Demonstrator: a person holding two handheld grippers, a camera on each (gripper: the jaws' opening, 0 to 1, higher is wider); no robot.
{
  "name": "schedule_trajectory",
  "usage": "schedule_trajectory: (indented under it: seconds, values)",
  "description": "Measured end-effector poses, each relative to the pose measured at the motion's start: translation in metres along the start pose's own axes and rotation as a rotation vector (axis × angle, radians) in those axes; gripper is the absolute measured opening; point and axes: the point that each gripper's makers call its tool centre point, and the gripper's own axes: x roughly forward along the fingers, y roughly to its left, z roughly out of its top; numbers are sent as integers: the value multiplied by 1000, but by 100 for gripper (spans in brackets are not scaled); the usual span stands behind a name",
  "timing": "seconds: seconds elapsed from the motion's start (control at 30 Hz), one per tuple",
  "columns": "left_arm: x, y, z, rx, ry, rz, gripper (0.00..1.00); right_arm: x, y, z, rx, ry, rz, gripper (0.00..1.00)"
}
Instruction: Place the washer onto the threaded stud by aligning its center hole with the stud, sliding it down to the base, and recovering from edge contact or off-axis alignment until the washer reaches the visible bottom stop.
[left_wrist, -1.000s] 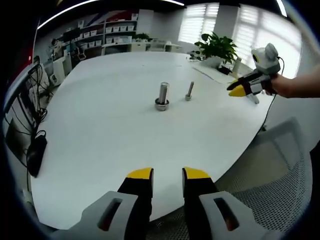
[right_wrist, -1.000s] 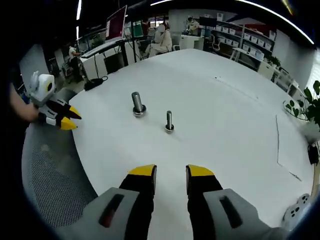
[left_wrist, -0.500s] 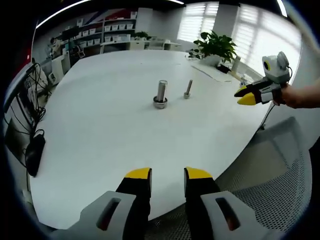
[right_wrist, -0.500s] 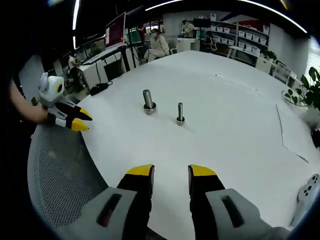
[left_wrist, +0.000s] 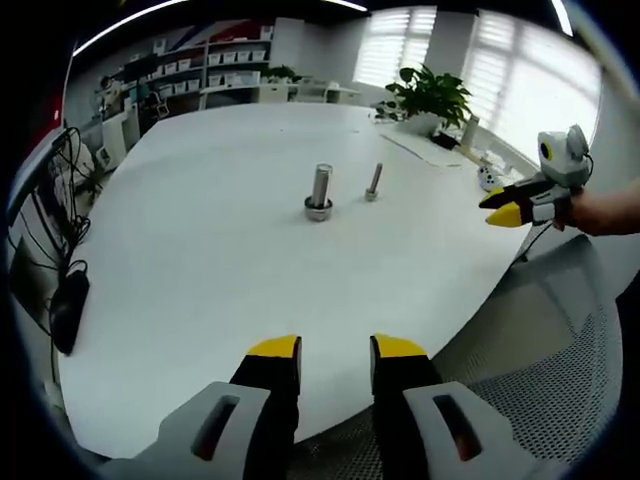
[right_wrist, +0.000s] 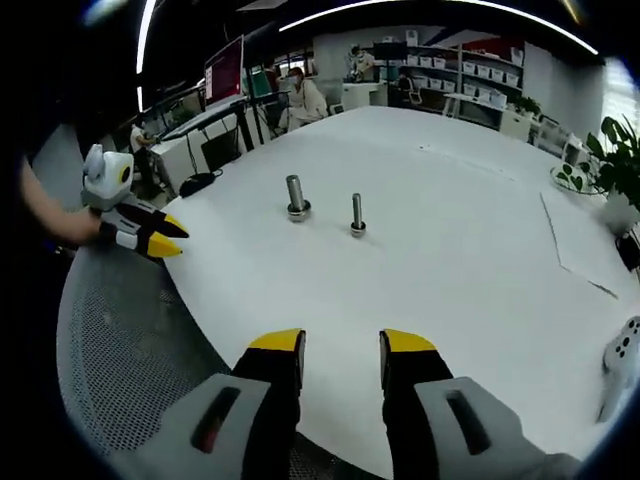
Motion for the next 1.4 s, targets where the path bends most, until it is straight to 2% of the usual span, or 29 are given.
schedule_trajectory:
  seconds: [0.17,0.6,0.87,1.4]
  values:
    - [0,1,1,0,-8,3,25,-2,3,-2,10,-19,-9,32]
    - [-1,-1,4,5,-23,-3,25,-6,5,-23,13,8,-5,32]
    - [-1,-1,2,6,-12,0,25,-4,3,-23,27,-6,-4,33]
    - [0,2,3,-1,-16,18,25,0,10,-30,-4,26,30,32]
